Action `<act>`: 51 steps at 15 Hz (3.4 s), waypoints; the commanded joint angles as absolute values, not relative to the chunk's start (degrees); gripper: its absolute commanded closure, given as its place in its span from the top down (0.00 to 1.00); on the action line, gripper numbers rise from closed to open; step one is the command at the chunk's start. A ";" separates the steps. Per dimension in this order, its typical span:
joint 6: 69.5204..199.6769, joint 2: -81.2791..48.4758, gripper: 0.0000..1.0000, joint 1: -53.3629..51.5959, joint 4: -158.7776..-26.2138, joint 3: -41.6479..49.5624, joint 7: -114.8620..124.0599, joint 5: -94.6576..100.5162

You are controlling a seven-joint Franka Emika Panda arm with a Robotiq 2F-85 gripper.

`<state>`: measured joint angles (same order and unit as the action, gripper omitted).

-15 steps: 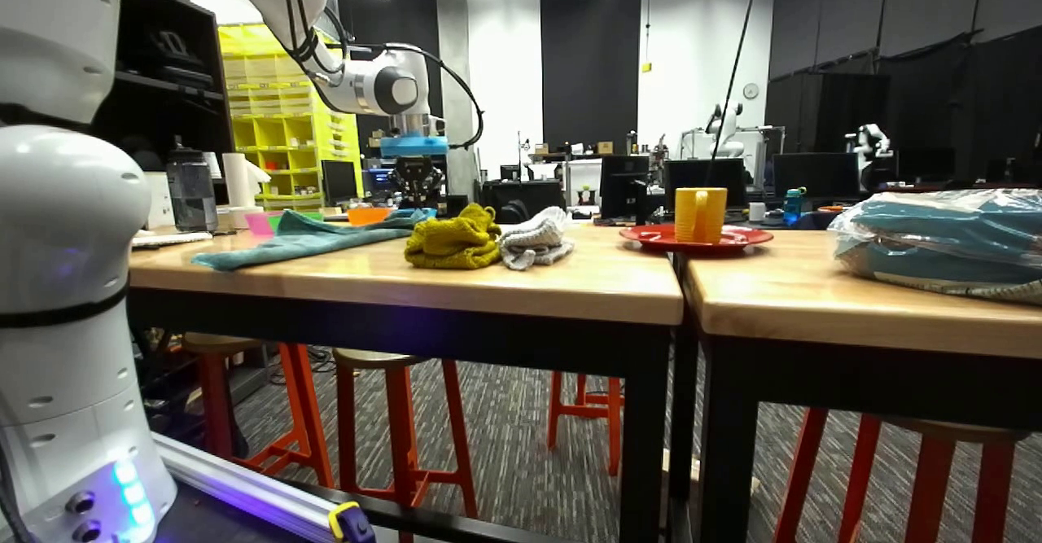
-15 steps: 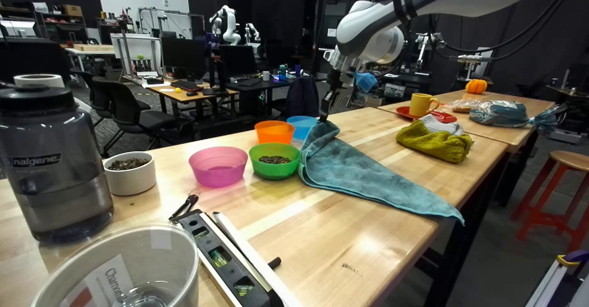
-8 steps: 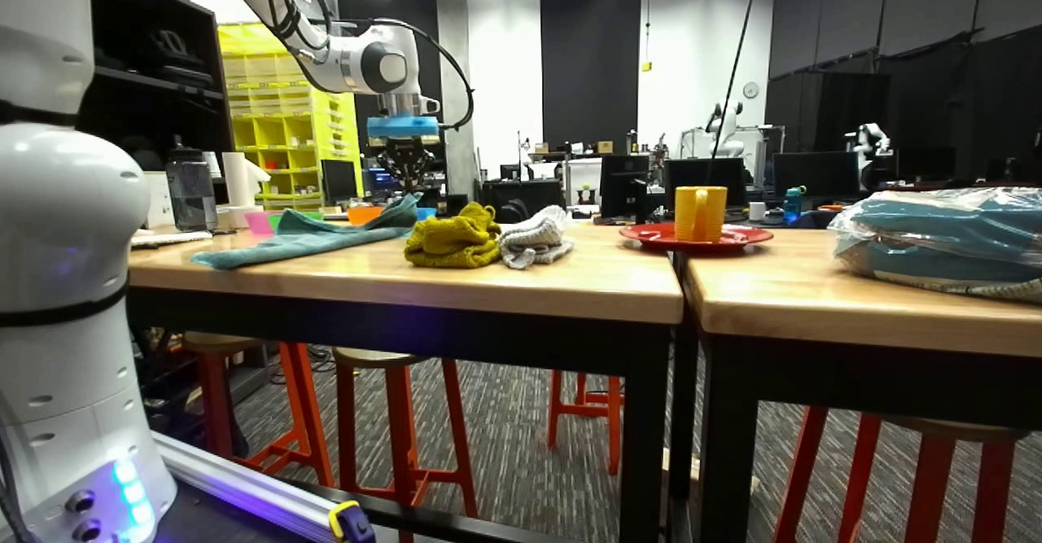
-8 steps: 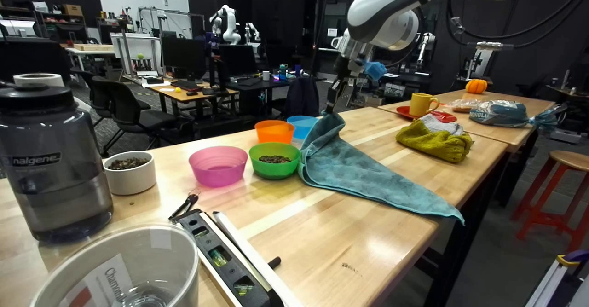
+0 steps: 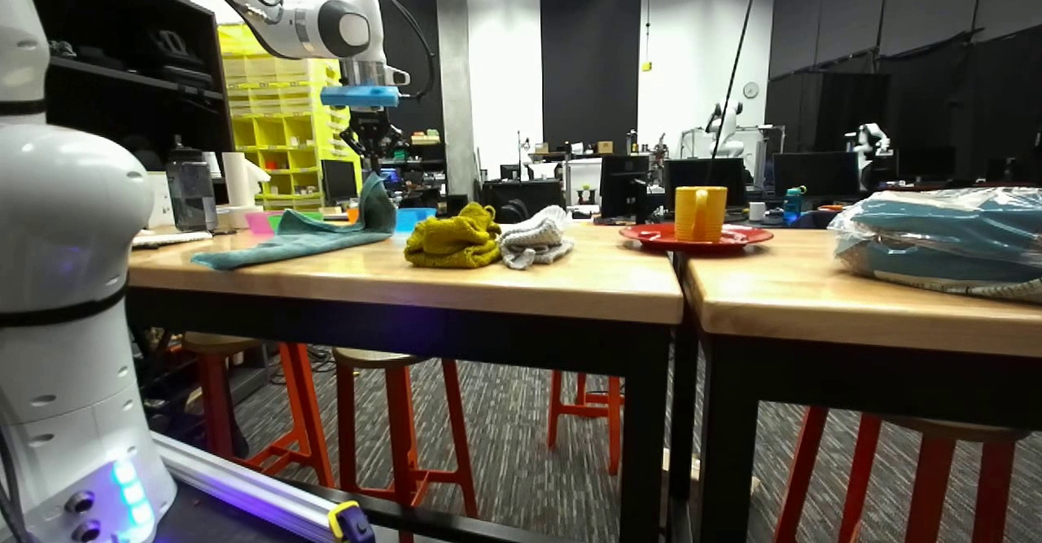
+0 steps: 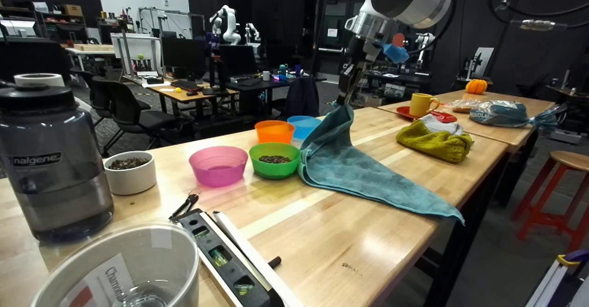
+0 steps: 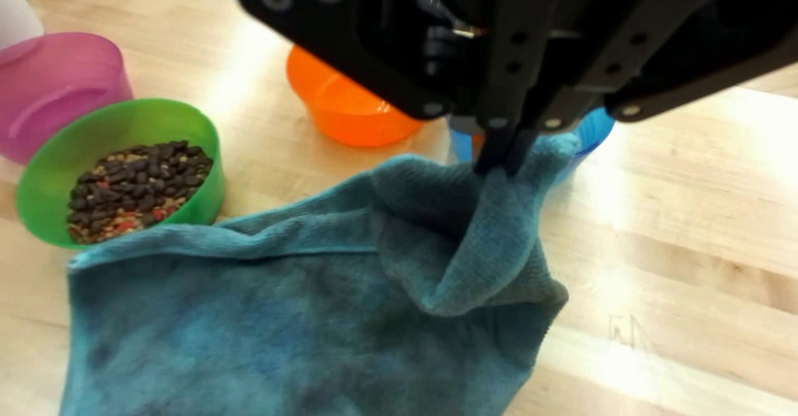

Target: Fold the blue towel

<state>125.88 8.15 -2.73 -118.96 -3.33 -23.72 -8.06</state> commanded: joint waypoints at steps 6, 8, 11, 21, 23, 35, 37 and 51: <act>122.65 22.90 0.00 -4.84 -128.92 -4.36 -9.47 -4.10; 121.31 25.23 0.00 -4.96 -130.50 -4.53 -7.49 -3.49; 118.46 28.35 0.00 -5.27 -132.52 -4.60 -5.54 -3.27; 105.63 34.08 0.00 -8.30 -135.60 -4.08 -4.85 -8.84; 103.21 34.80 0.00 -8.61 -136.05 -4.29 -4.98 -9.58; 93.73 36.55 0.00 -10.35 -141.90 -4.58 -7.12 -9.83; 92.94 36.58 0.00 -10.47 -143.05 -4.68 -7.11 -9.86; 92.64 36.85 0.74 -12.55 -147.05 -7.86 -6.46 -11.57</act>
<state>92.41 35.08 -12.24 -146.57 -7.25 -6.72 -11.37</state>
